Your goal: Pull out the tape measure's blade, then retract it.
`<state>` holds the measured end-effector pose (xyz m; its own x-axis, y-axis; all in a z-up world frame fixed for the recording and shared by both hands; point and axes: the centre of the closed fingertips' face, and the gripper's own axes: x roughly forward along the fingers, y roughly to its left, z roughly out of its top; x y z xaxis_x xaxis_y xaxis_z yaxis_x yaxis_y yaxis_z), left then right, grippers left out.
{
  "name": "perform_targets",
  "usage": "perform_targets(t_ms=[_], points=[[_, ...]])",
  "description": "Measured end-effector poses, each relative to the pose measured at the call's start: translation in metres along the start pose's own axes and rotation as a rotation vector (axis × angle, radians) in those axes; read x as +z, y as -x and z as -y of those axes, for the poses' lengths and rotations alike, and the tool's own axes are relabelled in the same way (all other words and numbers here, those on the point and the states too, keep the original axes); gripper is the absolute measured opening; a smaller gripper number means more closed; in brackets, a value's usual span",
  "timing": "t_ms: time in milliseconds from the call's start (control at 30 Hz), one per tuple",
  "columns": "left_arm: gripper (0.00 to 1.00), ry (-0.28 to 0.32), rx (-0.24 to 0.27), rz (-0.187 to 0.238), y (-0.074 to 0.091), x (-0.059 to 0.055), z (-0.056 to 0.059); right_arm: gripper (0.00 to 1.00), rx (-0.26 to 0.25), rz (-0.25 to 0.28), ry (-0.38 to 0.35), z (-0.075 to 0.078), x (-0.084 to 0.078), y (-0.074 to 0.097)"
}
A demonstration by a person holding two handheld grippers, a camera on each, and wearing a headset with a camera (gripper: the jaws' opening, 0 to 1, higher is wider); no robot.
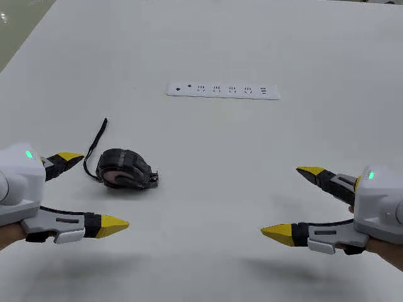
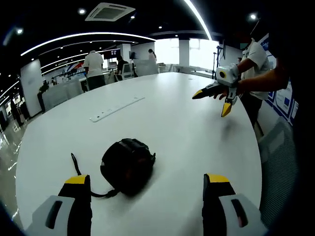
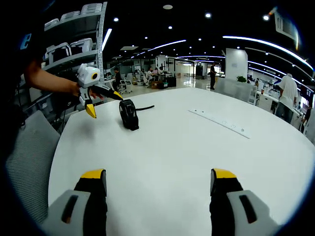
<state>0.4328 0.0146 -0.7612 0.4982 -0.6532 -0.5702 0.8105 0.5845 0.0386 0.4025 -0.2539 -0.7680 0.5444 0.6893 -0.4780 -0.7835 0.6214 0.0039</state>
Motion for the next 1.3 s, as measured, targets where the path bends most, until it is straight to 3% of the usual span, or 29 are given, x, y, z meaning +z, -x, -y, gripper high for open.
perform_targets(t_ms=[300,533,1300], points=[[0.84,-0.021,-0.014,-0.014,-0.003,0.001,-0.006,0.83,0.024,0.002,0.003,0.001,0.002,-0.007],[0.74,-0.076,-0.09,-0.077,-0.01,-0.002,-0.012,0.77,0.07,0.008,0.04,-0.001,0.015,-0.022],[0.49,-0.2,-0.191,-0.192,-0.032,-0.011,-0.03,0.61,0.182,-0.015,0.147,-0.007,0.029,-0.06]])
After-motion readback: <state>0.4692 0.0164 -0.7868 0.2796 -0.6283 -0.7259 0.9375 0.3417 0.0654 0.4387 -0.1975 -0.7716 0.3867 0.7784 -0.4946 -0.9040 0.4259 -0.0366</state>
